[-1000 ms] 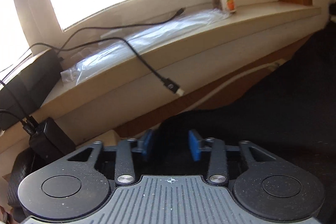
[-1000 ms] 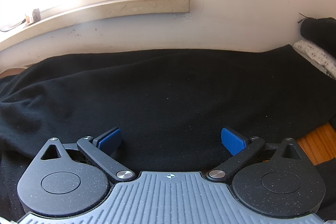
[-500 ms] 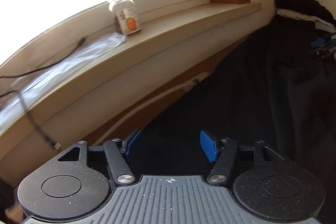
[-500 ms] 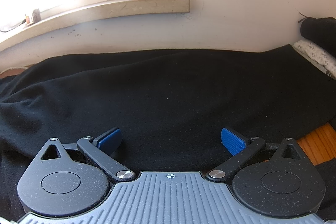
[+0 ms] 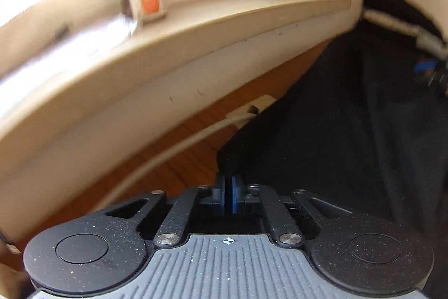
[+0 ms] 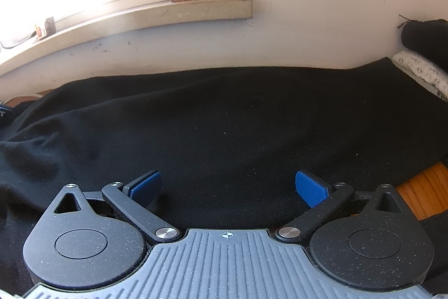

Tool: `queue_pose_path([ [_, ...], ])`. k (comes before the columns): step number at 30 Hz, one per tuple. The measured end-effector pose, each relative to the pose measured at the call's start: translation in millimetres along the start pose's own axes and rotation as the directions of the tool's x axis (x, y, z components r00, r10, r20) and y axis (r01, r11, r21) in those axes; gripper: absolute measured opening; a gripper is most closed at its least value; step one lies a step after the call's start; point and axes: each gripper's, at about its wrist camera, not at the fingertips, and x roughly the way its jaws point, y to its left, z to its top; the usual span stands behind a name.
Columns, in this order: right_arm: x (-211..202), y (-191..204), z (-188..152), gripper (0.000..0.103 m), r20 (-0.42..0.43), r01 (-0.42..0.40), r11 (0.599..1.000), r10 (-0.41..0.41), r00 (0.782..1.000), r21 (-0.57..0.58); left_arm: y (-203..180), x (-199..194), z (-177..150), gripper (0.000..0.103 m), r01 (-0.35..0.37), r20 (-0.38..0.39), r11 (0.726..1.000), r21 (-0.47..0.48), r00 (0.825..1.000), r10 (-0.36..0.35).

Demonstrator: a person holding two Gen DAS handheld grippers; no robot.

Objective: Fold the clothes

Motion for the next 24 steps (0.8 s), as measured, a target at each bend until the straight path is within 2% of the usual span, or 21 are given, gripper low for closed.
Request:
queue_pose_path([
  [2, 0, 0, 0, 0.102, 0.001, -0.002, 1.0, 0.002, 1.0, 0.001, -13, -20, 7, 0.004, -0.091, 0.091, 0.995, 0.032, 0.992, 0.088],
  [4, 1, 0, 0, 0.102, 0.0, 0.001, 1.0, -0.001, 1.0, -0.002, -15, -39, 17, 0.004, -0.183, 0.194, 0.983, 0.009, 0.965, 0.178],
  [5, 1, 0, 0, 0.102, -0.001, 0.003, 1.0, -0.003, 1.0, -0.003, -12, -41, 22, 0.004, -0.214, 0.208, 0.977, -0.01, 0.955, 0.212],
  [7, 1, 0, 1, 0.102, -0.001, 0.008, 1.0, -0.008, 1.0, -0.005, -3, -39, 31, 0.004, -0.237, 0.187, 0.97, -0.059, 0.952, 0.244],
  [9, 1, 0, 1, 0.102, 0.0, 0.014, 1.0, -0.014, 1.0, -0.007, -1, -31, 31, 0.006, -0.209, 0.137, 0.975, -0.074, 0.966, 0.217],
  [11, 2, 0, 1, 0.102, 0.0, 0.013, 1.0, -0.013, 1.0, -0.006, -8, -25, 23, 0.016, -0.202, 0.108, 0.979, -0.037, 0.973, 0.204],
  [13, 2, 0, 1, 0.102, -0.001, 0.014, 1.0, -0.014, 1.0, -0.007, -15, -23, 14, 0.044, -0.176, 0.102, 0.984, -0.035, 0.979, 0.179],
  [17, -1, -2, 1, 0.102, 0.017, -0.003, 1.0, 0.003, 1.0, 0.001, -32, -32, 3, 0.057, -0.114, 0.109, 0.993, -0.021, 0.987, 0.115],
  [18, -6, -6, 0, 0.103, 0.04, -0.023, 1.0, 0.022, 0.999, 0.019, -38, -33, 3, 0.066, -0.096, 0.118, 0.995, -0.019, 0.988, 0.098],
  [20, -19, -16, -2, 0.103, 0.109, -0.065, 0.996, 0.059, 0.992, 0.056, -50, -34, 7, 0.071, -0.057, 0.14, 0.998, -0.017, 0.988, 0.059],
  [23, -47, -31, -5, 0.097, 0.172, -0.036, 0.997, 0.024, 0.985, 0.068, -70, -39, 11, 0.076, -0.003, 0.165, 1.0, -0.006, 0.986, 0.004],
  [24, -57, -37, -6, 0.088, 0.175, -0.023, 0.997, 0.01, 0.984, 0.07, -77, -36, 13, 0.078, 0.013, 0.167, 1.0, -0.003, 0.986, -0.012],
])
